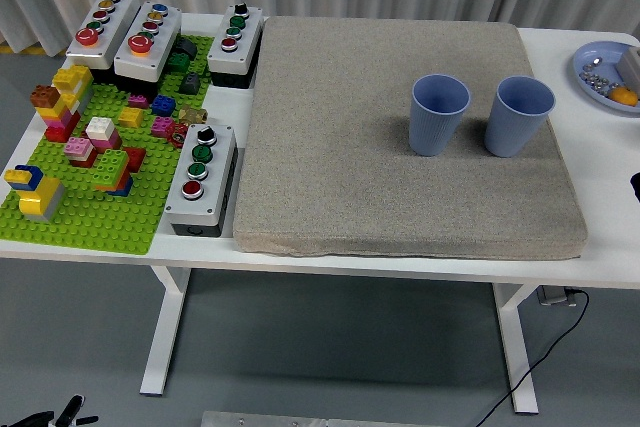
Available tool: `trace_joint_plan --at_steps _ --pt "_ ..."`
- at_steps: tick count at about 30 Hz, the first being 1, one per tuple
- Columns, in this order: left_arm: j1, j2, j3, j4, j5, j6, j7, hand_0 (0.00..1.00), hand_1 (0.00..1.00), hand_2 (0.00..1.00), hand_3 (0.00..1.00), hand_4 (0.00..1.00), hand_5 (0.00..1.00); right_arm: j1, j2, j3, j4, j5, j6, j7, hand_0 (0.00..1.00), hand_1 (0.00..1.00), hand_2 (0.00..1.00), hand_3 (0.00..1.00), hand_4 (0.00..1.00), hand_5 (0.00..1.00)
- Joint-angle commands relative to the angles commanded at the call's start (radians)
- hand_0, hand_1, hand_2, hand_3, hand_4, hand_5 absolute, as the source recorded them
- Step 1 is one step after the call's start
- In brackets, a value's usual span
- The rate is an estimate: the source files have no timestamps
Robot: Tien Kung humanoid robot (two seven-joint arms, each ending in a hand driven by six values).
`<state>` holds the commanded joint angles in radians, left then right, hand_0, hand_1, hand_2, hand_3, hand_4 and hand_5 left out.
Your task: Pick cup pour cup place
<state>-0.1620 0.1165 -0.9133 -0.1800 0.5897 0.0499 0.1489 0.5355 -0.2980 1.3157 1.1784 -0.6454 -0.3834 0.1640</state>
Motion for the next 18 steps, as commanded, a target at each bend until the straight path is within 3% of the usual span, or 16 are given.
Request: trace_joint_plan --at_steps 2,3,5,9,10,15,16,18 --pt "0.000 0.000 0.000 0.000 0.000 0.000 0.000 0.708 0.703 0.746 0.641 0.502 0.972 -0.001 -0.001 0.001 0.000 -0.001 0.005 -0.002 0.939 0.851 0.926 0.872 0.726 0.998" --pt "0.000 0.000 0.000 0.000 0.001 0.000 0.000 0.708 0.703 0.745 0.641 0.502 0.972 -0.001 -0.002 0.002 -0.001 -0.003 0.012 -0.004 0.936 0.850 0.928 0.869 0.792 0.846" --pt "0.001 0.000 -0.002 0.000 0.001 0.000 0.000 0.708 0.703 0.745 0.641 0.502 0.972 -0.006 -0.006 0.004 -0.002 -0.010 0.024 -0.004 0.936 0.850 0.928 0.869 0.792 0.846" --pt "0.000 -0.001 -0.003 0.000 0.004 0.000 0.000 0.708 0.703 0.745 0.641 0.502 0.972 -0.020 -0.018 0.019 -0.005 -0.090 0.113 -0.046 0.936 0.850 0.928 0.869 0.792 0.846" --pt "-0.001 -0.001 -0.003 0.000 0.004 0.000 0.000 0.708 0.703 0.745 0.640 0.503 0.972 -0.022 -0.021 0.022 -0.004 -0.116 0.134 -0.057 0.939 0.869 0.973 0.949 0.888 0.637" --pt "-0.003 -0.003 -0.006 0.000 0.007 0.000 -0.001 0.708 0.703 0.745 0.640 0.503 0.972 -0.045 -0.050 0.062 0.003 -0.258 0.272 -0.146 0.939 0.869 0.973 0.949 0.888 0.637" --pt "-0.003 -0.003 -0.006 0.000 0.007 0.000 -0.001 0.708 0.703 0.745 0.641 0.504 0.973 -0.046 -0.051 0.064 0.004 -0.269 0.287 -0.152 0.945 0.897 0.998 0.998 0.914 0.360" --pt "-0.004 -0.002 -0.007 0.000 0.013 -0.001 0.000 0.708 0.703 0.745 0.641 0.504 0.973 -0.056 -0.058 0.066 0.010 -0.296 0.336 -0.168 0.945 0.897 0.998 0.998 0.914 0.360"
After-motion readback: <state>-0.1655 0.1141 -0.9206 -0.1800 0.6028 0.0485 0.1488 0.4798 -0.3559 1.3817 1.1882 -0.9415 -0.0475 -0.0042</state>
